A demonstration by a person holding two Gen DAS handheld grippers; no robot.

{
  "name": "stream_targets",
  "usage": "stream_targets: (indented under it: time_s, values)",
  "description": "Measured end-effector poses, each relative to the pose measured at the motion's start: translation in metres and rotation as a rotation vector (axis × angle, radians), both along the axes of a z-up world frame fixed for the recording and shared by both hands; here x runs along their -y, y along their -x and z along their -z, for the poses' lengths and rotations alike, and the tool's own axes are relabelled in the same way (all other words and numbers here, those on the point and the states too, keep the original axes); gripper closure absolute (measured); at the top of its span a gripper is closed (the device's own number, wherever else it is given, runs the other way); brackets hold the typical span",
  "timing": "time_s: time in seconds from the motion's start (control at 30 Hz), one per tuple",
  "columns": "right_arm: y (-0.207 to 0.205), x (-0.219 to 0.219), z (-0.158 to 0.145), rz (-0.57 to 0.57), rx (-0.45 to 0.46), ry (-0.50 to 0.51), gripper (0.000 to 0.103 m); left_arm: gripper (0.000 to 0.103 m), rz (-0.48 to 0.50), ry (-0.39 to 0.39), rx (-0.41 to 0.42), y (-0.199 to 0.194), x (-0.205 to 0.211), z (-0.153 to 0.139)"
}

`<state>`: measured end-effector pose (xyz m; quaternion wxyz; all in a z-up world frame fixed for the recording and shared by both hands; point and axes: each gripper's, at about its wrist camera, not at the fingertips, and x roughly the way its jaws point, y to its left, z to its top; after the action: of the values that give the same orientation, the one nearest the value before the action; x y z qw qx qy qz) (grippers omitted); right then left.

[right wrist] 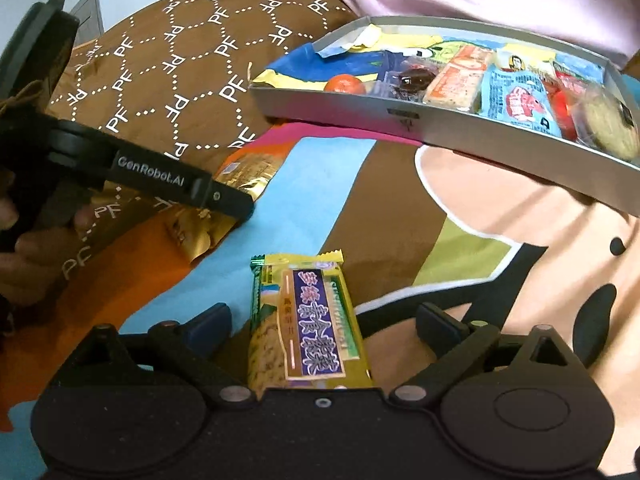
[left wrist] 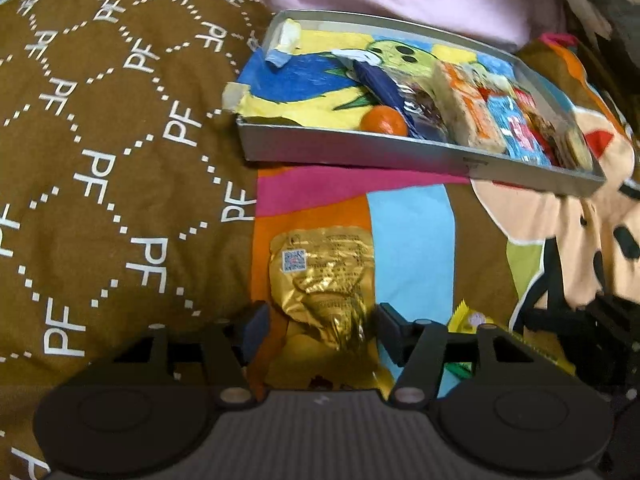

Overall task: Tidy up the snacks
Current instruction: 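Grasp the gold foil pack with the left tool while the right tool grasps the yellow-green biscuit bar, then carry the gold foil pack and biscuit bar over the tray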

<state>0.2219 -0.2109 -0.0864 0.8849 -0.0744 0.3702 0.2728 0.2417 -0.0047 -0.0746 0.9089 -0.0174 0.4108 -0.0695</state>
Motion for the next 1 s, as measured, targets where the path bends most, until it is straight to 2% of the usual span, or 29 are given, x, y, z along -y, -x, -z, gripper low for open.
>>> stream_targets:
  time_s: [0.1,0.27,0.37,0.53,0.63,0.77,0.9,1.0]
  values:
    - [0.003,-0.004,0.000,-0.017,0.019,0.013,0.019,0.050,0.026,-0.034,0.004,0.007,0.007,0.001]
    - [0.006,-0.002,-0.005,0.002,-0.009,-0.010,0.045,0.051,0.034,-0.016,-0.016,0.022,0.010,0.000]
    - [0.010,-0.002,-0.008,0.020,-0.026,-0.007,0.051,0.051,0.056,-0.033,-0.024,0.033,0.016,0.000]
    - [0.021,-0.001,-0.012,0.048,-0.034,0.011,0.052,0.044,0.068,-0.072,-0.016,0.036,0.021,0.002]
    - [0.023,-0.003,-0.011,0.045,-0.016,0.026,0.048,0.039,0.062,-0.063,-0.018,0.031,0.018,0.002]
    - [0.020,-0.003,-0.007,0.053,-0.002,0.026,0.041,0.038,0.071,-0.056,-0.021,0.025,0.016,0.004]
    - [0.020,-0.004,-0.005,0.053,0.004,0.032,0.041,0.044,0.093,-0.070,-0.020,0.026,0.016,0.006]
    - [0.020,-0.004,-0.006,0.049,-0.003,0.021,0.051,0.055,0.099,-0.072,-0.031,0.029,0.017,0.005]
